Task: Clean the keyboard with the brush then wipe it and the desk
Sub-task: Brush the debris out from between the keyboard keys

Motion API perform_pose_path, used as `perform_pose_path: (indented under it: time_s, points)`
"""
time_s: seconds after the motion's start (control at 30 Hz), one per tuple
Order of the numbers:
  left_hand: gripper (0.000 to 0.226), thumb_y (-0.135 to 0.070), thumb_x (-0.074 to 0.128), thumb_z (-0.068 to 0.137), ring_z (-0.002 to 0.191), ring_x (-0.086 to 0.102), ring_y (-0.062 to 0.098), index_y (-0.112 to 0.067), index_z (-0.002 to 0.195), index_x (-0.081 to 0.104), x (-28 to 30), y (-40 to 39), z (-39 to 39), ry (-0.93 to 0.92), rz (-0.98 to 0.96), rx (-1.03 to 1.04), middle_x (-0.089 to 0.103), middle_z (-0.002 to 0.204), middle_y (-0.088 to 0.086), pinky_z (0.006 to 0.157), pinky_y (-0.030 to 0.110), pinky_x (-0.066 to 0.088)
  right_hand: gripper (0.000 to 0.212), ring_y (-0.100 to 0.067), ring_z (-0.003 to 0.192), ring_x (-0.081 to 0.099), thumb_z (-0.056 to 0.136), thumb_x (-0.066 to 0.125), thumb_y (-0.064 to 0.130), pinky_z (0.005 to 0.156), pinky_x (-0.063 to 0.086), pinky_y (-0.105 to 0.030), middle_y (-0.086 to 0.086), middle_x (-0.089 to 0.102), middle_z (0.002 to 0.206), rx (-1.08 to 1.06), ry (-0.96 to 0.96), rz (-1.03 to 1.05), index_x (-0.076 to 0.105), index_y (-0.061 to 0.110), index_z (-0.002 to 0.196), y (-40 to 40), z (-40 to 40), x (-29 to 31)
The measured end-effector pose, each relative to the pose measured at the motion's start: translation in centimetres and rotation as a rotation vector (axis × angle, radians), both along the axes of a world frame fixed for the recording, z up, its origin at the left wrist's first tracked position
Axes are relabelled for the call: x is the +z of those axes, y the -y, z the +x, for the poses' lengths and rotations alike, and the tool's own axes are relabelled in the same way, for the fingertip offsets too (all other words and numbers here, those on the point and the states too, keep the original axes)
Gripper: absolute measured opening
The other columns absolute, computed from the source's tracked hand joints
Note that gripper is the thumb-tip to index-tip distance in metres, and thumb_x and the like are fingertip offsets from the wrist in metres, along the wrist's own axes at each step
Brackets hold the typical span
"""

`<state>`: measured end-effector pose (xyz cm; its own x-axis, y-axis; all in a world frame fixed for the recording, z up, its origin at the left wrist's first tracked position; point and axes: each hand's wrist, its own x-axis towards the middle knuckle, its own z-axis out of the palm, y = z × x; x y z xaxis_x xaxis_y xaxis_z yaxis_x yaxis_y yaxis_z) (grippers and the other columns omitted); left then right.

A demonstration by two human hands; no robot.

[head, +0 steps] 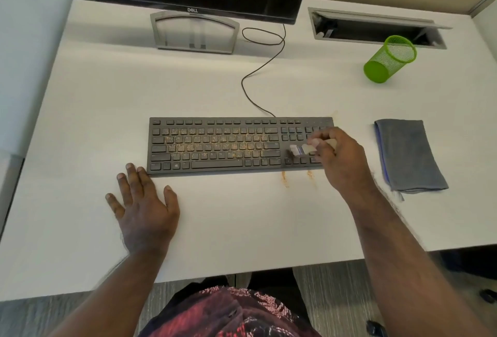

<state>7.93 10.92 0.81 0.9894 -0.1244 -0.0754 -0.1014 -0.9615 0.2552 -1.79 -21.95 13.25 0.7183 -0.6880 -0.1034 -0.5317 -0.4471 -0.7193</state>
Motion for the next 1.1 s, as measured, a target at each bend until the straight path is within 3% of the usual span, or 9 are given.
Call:
perform_pose_path:
  time_s: [0.07, 0.2, 0.3, 0.47, 0.73, 0.83, 0.93, 1.03, 1.1]
  points:
    - [0.078, -0.047, 0.026, 0.096, 0.157, 0.009, 0.033, -0.001, 0.159, 0.023, 0.0, 0.0, 0.0, -0.003, -0.003, 0.003, 0.012, 0.171, 0.012, 0.124, 0.060, 0.003, 0.012, -0.018, 0.088, 0.068, 0.098, 0.055, 0.024, 0.080, 0.057, -0.037, 0.009, 0.069, 0.096, 0.031, 0.045, -0.011, 0.066, 0.020, 0.102, -0.5, 1.6, 0.1]
    - [0.078, -0.047, 0.025, 0.096, 0.157, 0.007, 0.032, -0.002, 0.159, 0.023, 0.0, 0.0, 0.0, -0.004, -0.004, 0.004, 0.010, 0.171, 0.011, 0.125, 0.059, 0.003, 0.012, -0.003, 0.078, 0.060, 0.098, 0.055, 0.018, 0.069, 0.044, -0.013, 0.013, 0.065, 0.085, 0.093, 0.112, -0.081, 0.066, 0.014, 0.103, -2.2, 4.8, 0.2]
    - [0.078, -0.048, 0.025, 0.097, 0.158, 0.006, 0.031, -0.003, 0.160, 0.022, 0.0, 0.0, 0.1, -0.006, -0.001, 0.001, 0.009, 0.171, 0.010, 0.125, 0.058, 0.002, 0.010, -0.007, 0.072, 0.060, 0.099, 0.054, 0.023, 0.063, 0.047, -0.027, 0.006, 0.067, 0.085, 0.149, 0.060, -0.099, 0.063, 0.020, 0.101, -3.0, 5.8, -0.3]
    - [0.078, -0.047, 0.026, 0.097, 0.158, 0.006, 0.030, -0.003, 0.160, 0.022, -0.1, 0.1, 0.0, -0.008, 0.002, 0.004, 0.009, 0.171, 0.010, 0.125, 0.058, 0.002, 0.008, -0.013, 0.074, 0.061, 0.098, 0.056, 0.026, 0.064, 0.050, -0.031, 0.002, 0.070, 0.089, 0.251, -0.076, -0.073, 0.062, 0.025, 0.092, -3.0, 5.5, -0.3]
    - [0.078, -0.047, 0.026, 0.097, 0.158, 0.006, 0.031, -0.003, 0.160, 0.021, 0.0, 0.0, 0.0, -0.005, 0.008, 0.005, 0.010, 0.171, 0.011, 0.125, 0.058, 0.003, 0.010, -0.016, 0.075, 0.062, 0.098, 0.056, 0.024, 0.060, 0.045, -0.020, -0.001, 0.071, 0.088, 0.220, 0.000, -0.068, 0.064, 0.018, 0.096, -2.8, 5.5, 0.2]
    - [0.078, -0.047, 0.027, 0.097, 0.158, 0.006, 0.031, -0.003, 0.160, 0.021, -0.1, 0.0, 0.1, -0.007, 0.009, 0.003, 0.009, 0.171, 0.011, 0.125, 0.058, 0.003, 0.009, -0.013, 0.069, 0.062, 0.098, 0.057, 0.025, 0.058, 0.051, -0.029, 0.000, 0.072, 0.090, 0.292, -0.053, -0.074, 0.064, 0.021, 0.096, -3.5, 5.1, -0.1]
    - [0.077, -0.047, 0.027, 0.097, 0.158, 0.006, 0.031, -0.003, 0.160, 0.021, -0.2, -0.1, 0.1, -0.008, 0.010, 0.004, 0.009, 0.171, 0.011, 0.125, 0.058, 0.003, 0.007, 0.003, 0.056, 0.050, 0.098, 0.057, 0.024, 0.049, 0.037, -0.016, 0.004, 0.072, 0.098, 0.349, -0.112, -0.078, 0.063, 0.026, 0.095, -3.5, 4.8, 0.0]
    - [0.077, -0.047, 0.027, 0.097, 0.158, 0.007, 0.031, -0.003, 0.160, 0.022, -0.2, 0.0, 0.1, -0.007, 0.010, 0.009, 0.010, 0.171, 0.011, 0.125, 0.058, 0.002, 0.008, 0.003, 0.046, 0.046, 0.099, 0.056, 0.027, 0.044, 0.028, -0.013, 0.006, 0.070, 0.086, 0.325, -0.094, -0.092, 0.062, 0.026, 0.094, -3.3, 4.8, 0.5]
    - [0.077, -0.046, 0.027, 0.097, 0.158, 0.007, 0.030, -0.002, 0.160, 0.022, -0.1, 0.0, 0.0, -0.006, 0.008, 0.012, 0.010, 0.171, 0.010, 0.125, 0.057, 0.001, 0.008, -0.004, 0.044, 0.043, 0.098, 0.056, 0.029, 0.044, 0.033, -0.022, 0.008, 0.065, 0.073, 0.301, -0.070, -0.099, 0.062, 0.027, 0.094, -3.3, 4.7, 0.3]
